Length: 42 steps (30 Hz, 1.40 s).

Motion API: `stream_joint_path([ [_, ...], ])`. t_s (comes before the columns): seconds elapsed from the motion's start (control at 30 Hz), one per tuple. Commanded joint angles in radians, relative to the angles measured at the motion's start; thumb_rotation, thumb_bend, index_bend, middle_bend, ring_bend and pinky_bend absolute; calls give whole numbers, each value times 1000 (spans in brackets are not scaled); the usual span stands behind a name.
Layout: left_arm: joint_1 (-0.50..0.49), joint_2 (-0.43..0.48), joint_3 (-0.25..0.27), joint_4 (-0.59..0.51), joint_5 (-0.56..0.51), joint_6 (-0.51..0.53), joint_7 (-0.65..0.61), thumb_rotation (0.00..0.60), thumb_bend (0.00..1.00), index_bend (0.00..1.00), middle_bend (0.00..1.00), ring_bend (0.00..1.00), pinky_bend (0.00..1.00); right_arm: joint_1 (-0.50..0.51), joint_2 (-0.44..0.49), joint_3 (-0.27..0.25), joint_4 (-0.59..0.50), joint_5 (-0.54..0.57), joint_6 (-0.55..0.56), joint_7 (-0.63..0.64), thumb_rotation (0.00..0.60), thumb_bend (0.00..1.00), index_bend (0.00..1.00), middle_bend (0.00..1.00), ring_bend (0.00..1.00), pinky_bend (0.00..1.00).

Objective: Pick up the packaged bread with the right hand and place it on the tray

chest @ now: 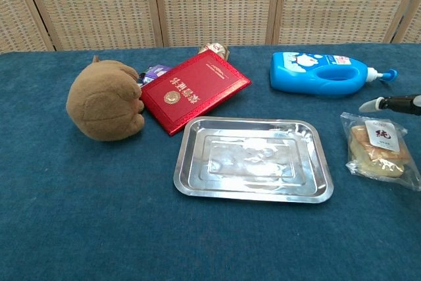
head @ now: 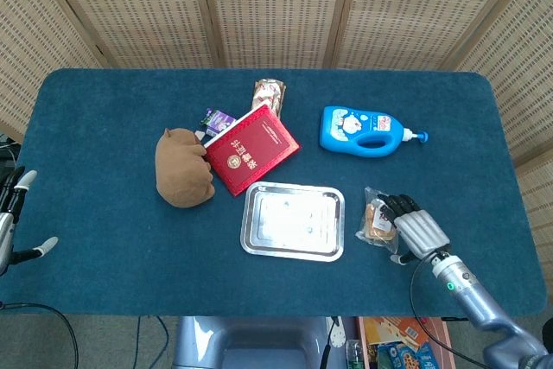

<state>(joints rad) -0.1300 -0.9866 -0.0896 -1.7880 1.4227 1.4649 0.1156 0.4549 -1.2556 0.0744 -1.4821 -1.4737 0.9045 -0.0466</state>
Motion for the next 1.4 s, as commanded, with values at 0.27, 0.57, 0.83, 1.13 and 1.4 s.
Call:
stream_joint_path([
  [0.27,2,3,-3,1,-12,-1,-10,600,0,0,0,0,0,61,-121,31,109,187,-57,-259,600,0,123,100,50,126],
  [0.57,0,8,-4,5,-16,-10,-28,600,0,0,0,0,0,64,-127,43,74,133,34,-202,600,153,541,530,422,590],
  [0.83,-10,10,-9,10,-31,-31,-43,600,0,0,0,0,0,169,-35,113,-140,113,2,-287,600,169,541,531,422,590],
  [1.13,-25,11,-17,22,-47,-56,-57,600,0,0,0,0,0,402,-158,167,-166,402,-170,-558,600,169,541,531,422,590],
  [1.4,-30,19,-22,34,-69,-76,-88,600,0,0,0,0,0,522,-278,130,-124,573,-131,-727,600,167,541,529,422,588],
])
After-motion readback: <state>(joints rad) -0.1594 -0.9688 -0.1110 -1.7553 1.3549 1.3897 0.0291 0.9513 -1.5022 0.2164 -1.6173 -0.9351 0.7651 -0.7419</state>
